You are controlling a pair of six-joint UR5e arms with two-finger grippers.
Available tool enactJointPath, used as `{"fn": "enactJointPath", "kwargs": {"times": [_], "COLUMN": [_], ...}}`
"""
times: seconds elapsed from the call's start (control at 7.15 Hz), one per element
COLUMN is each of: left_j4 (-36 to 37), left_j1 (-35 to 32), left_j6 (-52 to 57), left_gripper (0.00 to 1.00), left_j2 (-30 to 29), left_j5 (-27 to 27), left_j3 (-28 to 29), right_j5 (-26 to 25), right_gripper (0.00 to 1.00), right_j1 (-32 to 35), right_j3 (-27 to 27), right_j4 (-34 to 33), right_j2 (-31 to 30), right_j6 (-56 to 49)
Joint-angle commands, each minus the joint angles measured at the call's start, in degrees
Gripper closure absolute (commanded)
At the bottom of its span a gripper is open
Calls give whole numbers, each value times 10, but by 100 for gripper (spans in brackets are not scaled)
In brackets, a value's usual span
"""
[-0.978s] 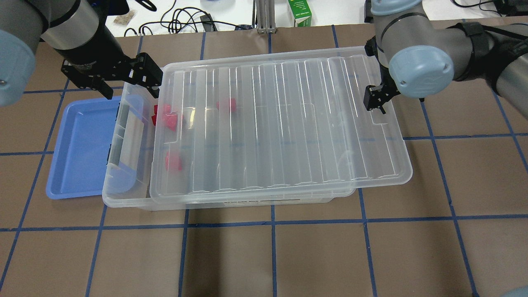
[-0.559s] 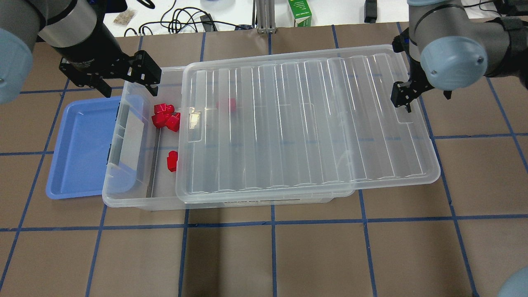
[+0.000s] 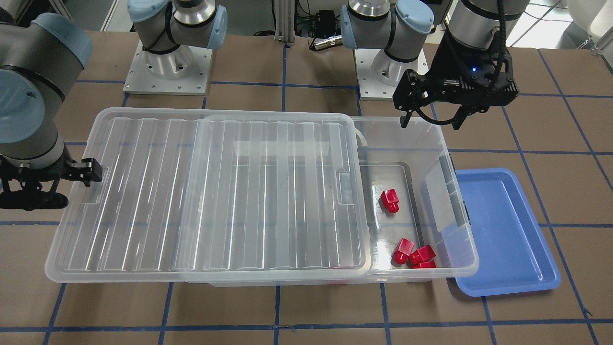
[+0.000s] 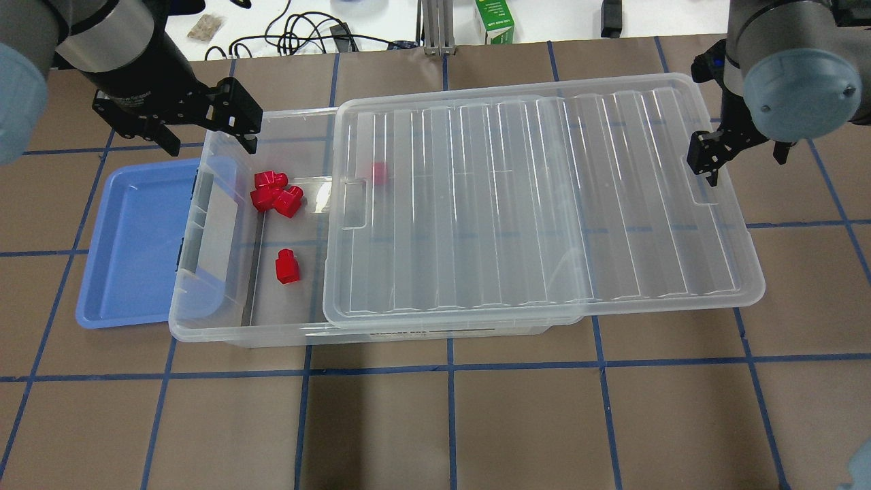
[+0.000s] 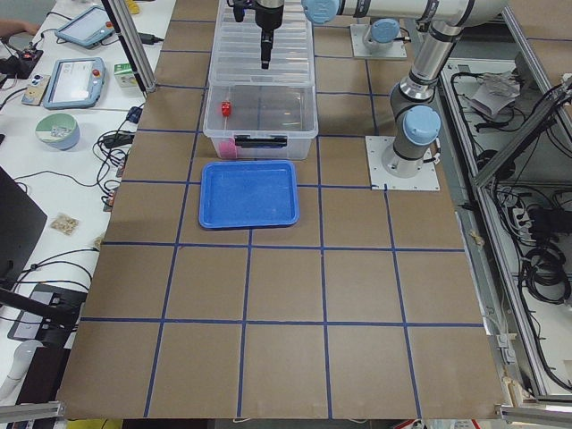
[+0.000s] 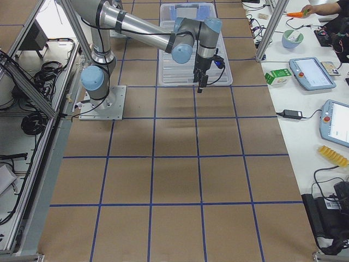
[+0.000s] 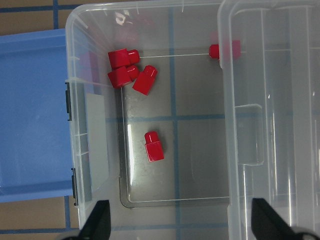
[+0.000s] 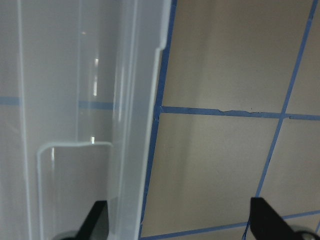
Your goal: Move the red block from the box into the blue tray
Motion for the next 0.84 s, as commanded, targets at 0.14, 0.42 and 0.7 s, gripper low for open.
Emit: {"fn": "enactJointPath", "kwargs": {"times": [0.14, 0.42, 0.7], "left_j4": [0, 0, 0], "left_j1": [0, 0, 0], "left_j6": [-1, -1, 4], "left_gripper": [0, 0, 0], "left_j2": [0, -6, -6], "left_j5": [0, 1, -1], "left_j3": [1, 0, 4], "right_j5": [1, 2, 14], "right_gripper": [0, 0, 0], "right_j1": [-14, -28, -19], "right_j3": [1, 2, -16], "right_j4": [3, 5, 4], "right_j2": [-7, -10, -21], "right_j6": [0, -4, -2]}}
